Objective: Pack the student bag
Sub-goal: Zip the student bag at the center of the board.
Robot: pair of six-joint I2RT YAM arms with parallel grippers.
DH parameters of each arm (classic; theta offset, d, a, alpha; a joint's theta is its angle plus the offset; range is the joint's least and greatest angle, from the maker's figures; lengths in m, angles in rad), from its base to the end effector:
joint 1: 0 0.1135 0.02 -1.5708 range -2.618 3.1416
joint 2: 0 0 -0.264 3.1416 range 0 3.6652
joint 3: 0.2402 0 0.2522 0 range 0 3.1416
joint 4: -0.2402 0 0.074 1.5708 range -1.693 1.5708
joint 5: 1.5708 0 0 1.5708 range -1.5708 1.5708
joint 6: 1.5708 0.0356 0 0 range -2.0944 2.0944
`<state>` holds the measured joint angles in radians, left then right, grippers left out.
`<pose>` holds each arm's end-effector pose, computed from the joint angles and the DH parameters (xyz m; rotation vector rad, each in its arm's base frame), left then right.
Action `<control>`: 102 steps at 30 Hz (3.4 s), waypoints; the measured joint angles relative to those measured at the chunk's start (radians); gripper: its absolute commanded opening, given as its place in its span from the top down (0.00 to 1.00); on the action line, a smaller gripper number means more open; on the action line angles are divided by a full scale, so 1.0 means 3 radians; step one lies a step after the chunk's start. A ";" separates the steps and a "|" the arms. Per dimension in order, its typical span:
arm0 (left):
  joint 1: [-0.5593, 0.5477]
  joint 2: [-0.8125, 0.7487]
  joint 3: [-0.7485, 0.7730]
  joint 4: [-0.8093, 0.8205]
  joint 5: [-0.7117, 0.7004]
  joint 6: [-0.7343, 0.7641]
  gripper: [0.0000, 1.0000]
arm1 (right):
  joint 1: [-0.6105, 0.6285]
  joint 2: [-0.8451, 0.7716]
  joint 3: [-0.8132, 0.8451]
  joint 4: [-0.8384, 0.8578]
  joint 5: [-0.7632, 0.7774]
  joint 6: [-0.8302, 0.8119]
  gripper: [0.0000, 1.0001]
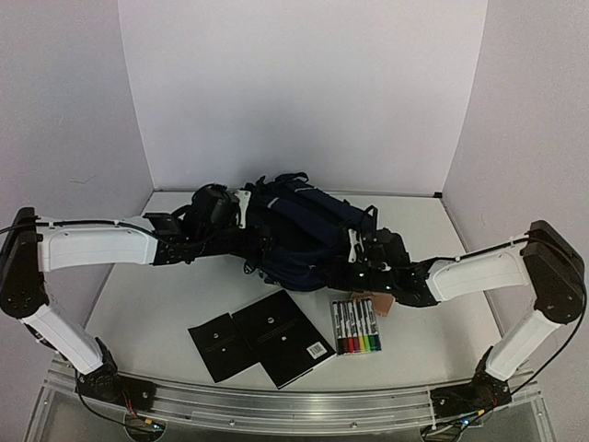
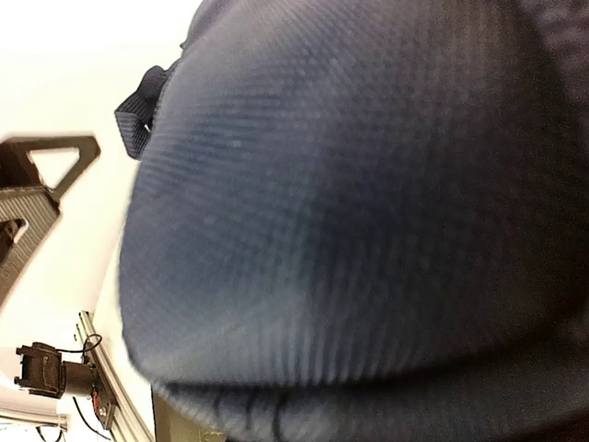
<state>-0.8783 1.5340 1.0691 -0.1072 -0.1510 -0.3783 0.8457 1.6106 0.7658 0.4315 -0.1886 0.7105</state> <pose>0.2263 -0.2644 0.2620 0.4541 2.1432 -0.5678 0.2190 0.2572 0.1902 -0.2813 2.1631 1.1452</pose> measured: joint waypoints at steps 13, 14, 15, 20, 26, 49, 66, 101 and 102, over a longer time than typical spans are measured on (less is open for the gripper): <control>0.0502 -0.0121 -0.1108 0.0845 0.0759 -0.2132 0.27 | 0.0122 0.0256 0.0042 0.0296 0.0064 0.0107 1.00; 0.0500 -0.0072 -0.1108 0.0966 0.0817 -0.2190 0.28 | 0.0123 0.0257 0.0042 0.0301 0.0068 0.0118 1.00; 0.0500 -0.0009 -0.1108 0.1100 0.0881 -0.2259 0.28 | 0.0123 0.0256 0.0042 0.0306 0.0074 0.0132 1.00; 0.0500 0.0357 -0.1107 0.1596 0.1130 -0.2505 0.36 | 0.0123 0.0257 0.0042 0.0309 0.0084 0.0165 1.00; 0.0502 0.0596 -0.1096 0.1968 0.1270 -0.2681 0.65 | 0.0124 0.0256 0.0042 0.0306 0.0103 0.0169 1.00; 0.0773 0.0239 -0.1226 0.1972 0.1620 -0.2550 1.00 | 0.0236 -0.0169 -0.0320 0.0425 0.0382 0.0861 1.00; 0.1809 -0.0206 -0.1260 0.1060 0.2727 -0.1774 1.00 | 0.0269 0.0074 -0.0238 0.0777 0.0172 0.1037 1.00; 0.1493 -0.0993 -0.2144 0.1240 0.1570 -0.1772 0.24 | 0.0900 0.1171 0.0378 0.1149 0.0866 -0.0227 0.96; 0.1452 -0.0967 -0.2164 0.1272 0.1534 -0.1830 0.24 | 0.0917 0.1172 0.0384 0.1147 0.0913 -0.0243 0.96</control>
<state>-0.4427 1.2438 0.4198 0.2742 0.3090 -0.9274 1.1208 1.9624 0.8810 0.7757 0.0852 0.6375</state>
